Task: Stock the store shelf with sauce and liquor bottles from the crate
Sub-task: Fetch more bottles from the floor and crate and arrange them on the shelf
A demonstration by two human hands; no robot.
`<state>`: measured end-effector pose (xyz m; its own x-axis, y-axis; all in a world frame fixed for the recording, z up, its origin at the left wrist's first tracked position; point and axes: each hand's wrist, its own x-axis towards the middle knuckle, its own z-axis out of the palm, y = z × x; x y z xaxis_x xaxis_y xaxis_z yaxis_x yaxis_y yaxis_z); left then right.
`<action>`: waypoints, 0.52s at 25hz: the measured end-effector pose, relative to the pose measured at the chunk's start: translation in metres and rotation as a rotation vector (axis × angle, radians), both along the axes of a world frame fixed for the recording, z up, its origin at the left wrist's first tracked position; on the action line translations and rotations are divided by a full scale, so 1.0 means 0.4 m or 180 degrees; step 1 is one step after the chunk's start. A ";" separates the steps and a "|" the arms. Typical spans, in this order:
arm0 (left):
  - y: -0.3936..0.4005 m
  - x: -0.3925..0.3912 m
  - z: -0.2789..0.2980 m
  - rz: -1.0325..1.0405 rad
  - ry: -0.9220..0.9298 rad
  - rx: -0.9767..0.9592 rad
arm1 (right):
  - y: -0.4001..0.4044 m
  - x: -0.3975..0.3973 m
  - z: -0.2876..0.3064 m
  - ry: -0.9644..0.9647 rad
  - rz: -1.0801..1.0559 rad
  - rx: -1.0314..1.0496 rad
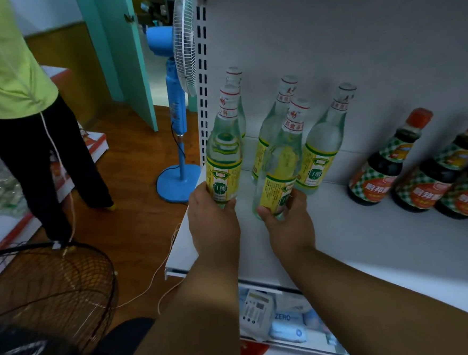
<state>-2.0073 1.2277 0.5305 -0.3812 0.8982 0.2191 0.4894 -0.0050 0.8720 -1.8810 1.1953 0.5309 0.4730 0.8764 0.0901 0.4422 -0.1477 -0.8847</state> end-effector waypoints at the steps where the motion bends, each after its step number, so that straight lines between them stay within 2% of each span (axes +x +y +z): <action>1: -0.002 0.001 0.003 0.0000 -0.0013 -0.0001 | 0.002 0.000 0.000 -0.0006 -0.0008 -0.0004; 13: -0.005 0.004 0.002 -0.0001 -0.0037 0.0037 | 0.072 -0.019 0.024 -0.0197 -0.0339 -0.0263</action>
